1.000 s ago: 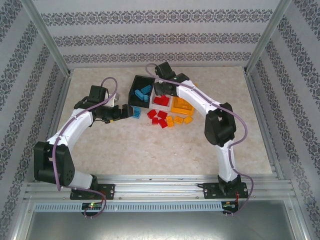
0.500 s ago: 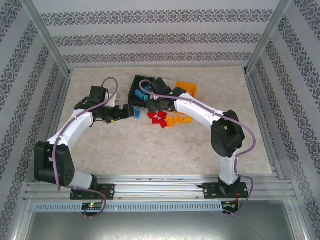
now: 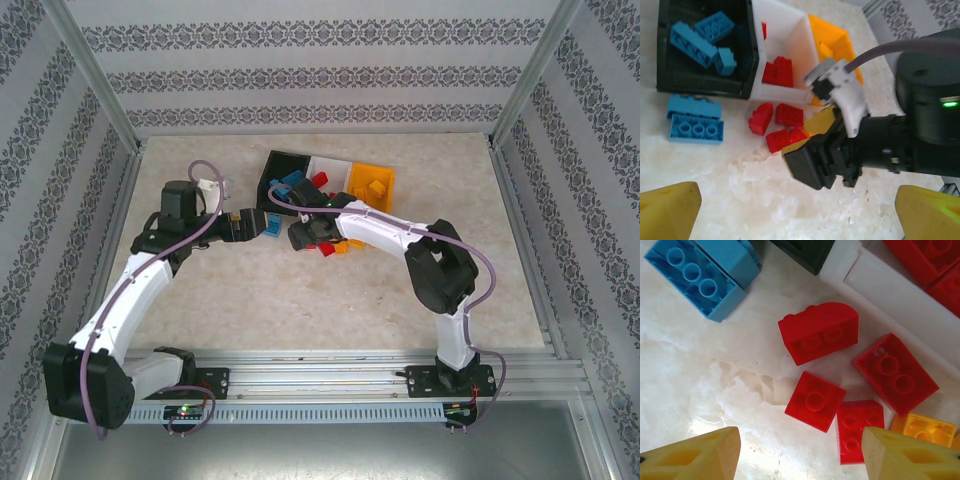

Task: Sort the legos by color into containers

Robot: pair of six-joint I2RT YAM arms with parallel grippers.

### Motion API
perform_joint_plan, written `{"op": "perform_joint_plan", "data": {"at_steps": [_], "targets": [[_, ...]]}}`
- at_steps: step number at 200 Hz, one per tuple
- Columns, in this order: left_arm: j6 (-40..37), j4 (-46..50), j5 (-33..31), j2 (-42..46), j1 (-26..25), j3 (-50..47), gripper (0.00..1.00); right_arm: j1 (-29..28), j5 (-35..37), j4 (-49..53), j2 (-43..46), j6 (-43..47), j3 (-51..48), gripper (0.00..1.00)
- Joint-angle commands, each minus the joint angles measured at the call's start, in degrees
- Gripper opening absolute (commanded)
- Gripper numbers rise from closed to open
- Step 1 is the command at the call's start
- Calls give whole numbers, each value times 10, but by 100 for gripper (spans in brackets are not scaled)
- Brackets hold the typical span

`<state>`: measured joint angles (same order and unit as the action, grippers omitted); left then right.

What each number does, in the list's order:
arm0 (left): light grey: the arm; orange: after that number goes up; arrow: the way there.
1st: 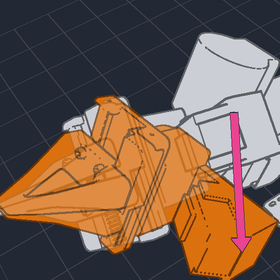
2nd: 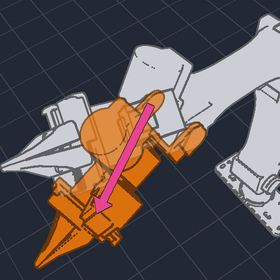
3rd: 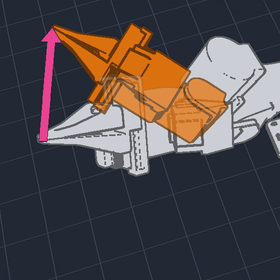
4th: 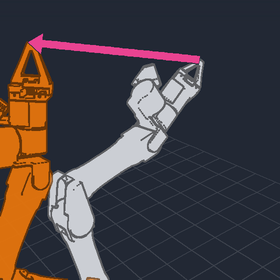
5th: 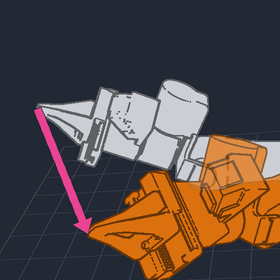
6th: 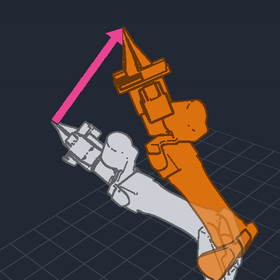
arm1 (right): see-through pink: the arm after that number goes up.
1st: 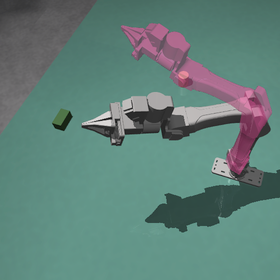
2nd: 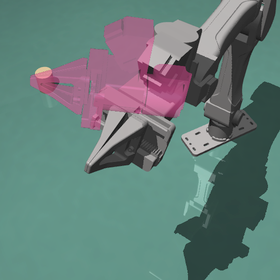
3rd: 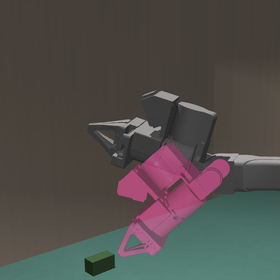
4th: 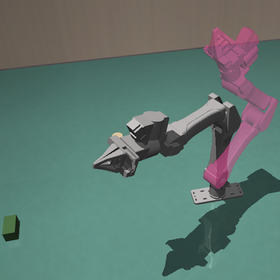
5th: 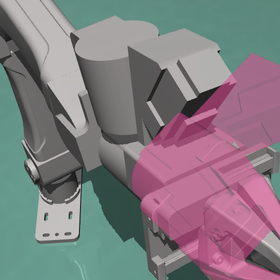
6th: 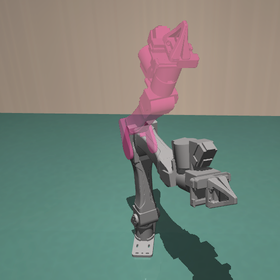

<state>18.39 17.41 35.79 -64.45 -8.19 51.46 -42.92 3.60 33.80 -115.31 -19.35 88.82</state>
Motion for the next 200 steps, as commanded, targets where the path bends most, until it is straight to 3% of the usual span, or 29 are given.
{"op": "perform_joint_plan", "data": {"at_steps": [1,200], "targets": [[-10,-56,-8,11,-5,-13,100,-4,-2,0,-22,-9,19,66],[-11,-28,-15,-4,-5,2,100,3,-5,33,-119,-3,79,61]]}}
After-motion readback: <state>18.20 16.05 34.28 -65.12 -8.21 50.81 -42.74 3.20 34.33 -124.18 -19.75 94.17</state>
